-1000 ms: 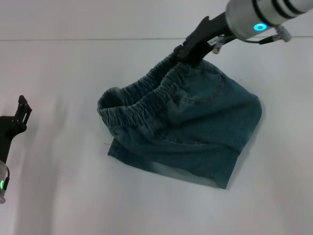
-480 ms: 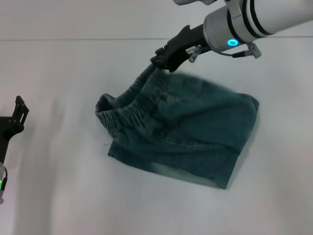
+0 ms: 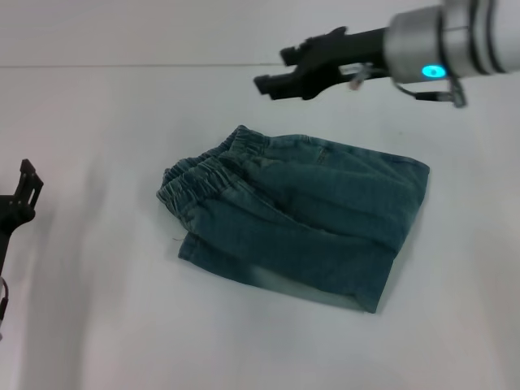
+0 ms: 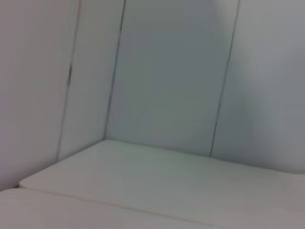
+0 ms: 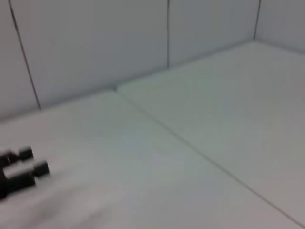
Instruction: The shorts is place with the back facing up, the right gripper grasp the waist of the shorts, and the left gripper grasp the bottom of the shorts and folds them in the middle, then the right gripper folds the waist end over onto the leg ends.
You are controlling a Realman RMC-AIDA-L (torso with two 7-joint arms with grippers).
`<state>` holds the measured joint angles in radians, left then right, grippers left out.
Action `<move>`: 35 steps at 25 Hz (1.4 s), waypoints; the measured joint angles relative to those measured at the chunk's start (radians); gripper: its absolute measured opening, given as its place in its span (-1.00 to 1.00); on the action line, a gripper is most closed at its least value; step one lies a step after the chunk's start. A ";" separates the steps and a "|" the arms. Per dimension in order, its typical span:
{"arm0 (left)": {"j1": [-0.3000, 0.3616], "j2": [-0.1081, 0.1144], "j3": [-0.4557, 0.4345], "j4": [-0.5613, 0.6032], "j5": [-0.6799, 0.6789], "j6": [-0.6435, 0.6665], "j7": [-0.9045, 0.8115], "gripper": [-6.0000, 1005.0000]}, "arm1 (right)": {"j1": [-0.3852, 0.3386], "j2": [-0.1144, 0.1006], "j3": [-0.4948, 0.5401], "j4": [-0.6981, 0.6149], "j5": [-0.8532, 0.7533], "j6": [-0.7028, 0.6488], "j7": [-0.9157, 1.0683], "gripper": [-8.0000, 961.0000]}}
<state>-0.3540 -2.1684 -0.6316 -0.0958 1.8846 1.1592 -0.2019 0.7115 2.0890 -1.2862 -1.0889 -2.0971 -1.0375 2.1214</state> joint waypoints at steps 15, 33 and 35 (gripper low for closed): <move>0.019 0.032 0.677 0.460 0.117 0.393 -0.628 0.58 | -0.323 -0.085 0.505 0.325 0.317 -0.658 -0.580 0.77; -0.029 0.039 0.996 0.701 0.270 0.522 -0.971 0.58 | -0.360 -0.055 0.514 0.414 0.193 -0.608 -0.708 0.75; -0.030 0.039 0.997 0.701 0.273 0.523 -0.971 0.58 | -0.358 -0.055 0.514 0.414 0.192 -0.607 -0.709 0.75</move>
<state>-0.3837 -2.1294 0.3655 0.6056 2.1571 1.6818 -1.1731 0.3538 2.0340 -0.7720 -0.6748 -1.9052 -1.6442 1.4128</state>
